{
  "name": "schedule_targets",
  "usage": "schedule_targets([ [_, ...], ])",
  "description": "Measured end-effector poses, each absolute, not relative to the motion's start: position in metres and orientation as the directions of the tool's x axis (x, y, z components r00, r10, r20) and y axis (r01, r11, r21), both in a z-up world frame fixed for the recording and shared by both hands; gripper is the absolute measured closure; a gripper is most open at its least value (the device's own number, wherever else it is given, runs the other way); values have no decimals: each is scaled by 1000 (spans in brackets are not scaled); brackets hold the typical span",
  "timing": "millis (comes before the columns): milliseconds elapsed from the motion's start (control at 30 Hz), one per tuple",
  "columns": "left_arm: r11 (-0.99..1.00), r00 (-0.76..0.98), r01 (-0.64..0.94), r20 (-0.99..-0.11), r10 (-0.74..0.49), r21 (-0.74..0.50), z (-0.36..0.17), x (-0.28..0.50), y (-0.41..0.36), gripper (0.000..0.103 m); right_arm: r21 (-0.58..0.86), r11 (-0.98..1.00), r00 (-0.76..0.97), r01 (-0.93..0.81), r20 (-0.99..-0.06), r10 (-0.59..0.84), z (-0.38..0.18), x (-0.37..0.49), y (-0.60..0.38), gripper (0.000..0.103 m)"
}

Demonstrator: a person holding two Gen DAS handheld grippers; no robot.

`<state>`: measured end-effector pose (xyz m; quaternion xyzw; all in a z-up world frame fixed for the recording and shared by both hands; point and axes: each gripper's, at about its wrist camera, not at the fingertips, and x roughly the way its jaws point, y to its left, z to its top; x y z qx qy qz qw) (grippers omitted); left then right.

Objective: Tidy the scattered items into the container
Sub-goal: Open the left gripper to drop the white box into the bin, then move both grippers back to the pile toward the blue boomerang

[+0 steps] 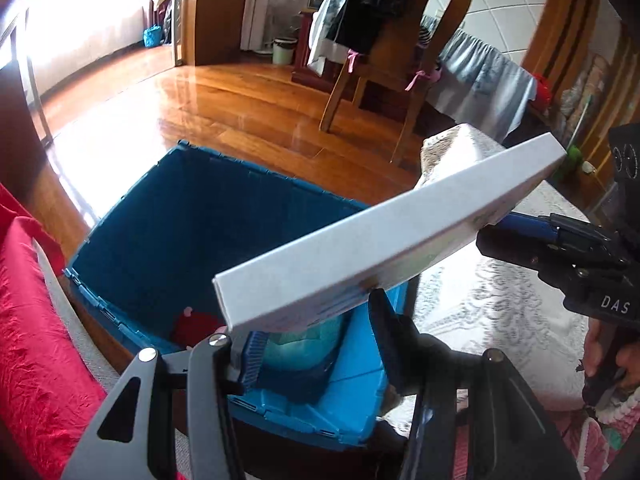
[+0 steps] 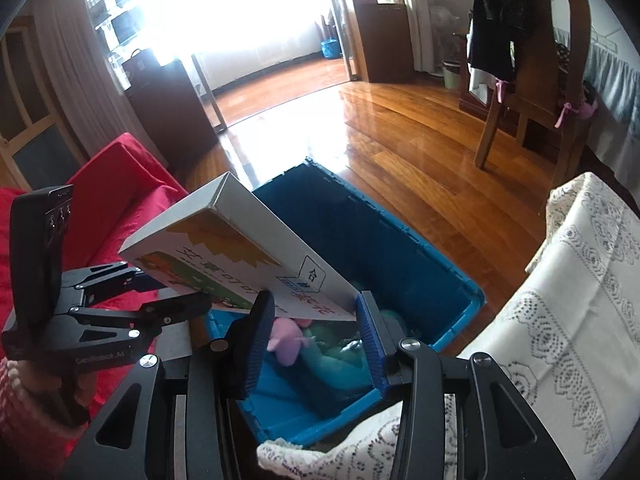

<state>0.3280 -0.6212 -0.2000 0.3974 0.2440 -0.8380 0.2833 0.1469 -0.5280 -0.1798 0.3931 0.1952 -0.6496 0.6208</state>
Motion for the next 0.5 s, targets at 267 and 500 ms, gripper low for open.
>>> schedule_targets([
  [267, -673, -426, 722, -869, -254, -157, -251, 328, -661, 55, 273, -181, 130, 945, -819, -559, -231, 155, -578, 61],
  [500, -626, -351, 772, -894, -278, -109, -273, 326, -676, 21, 234, -241, 95, 942, -873, -478, -251, 154, -587, 59],
])
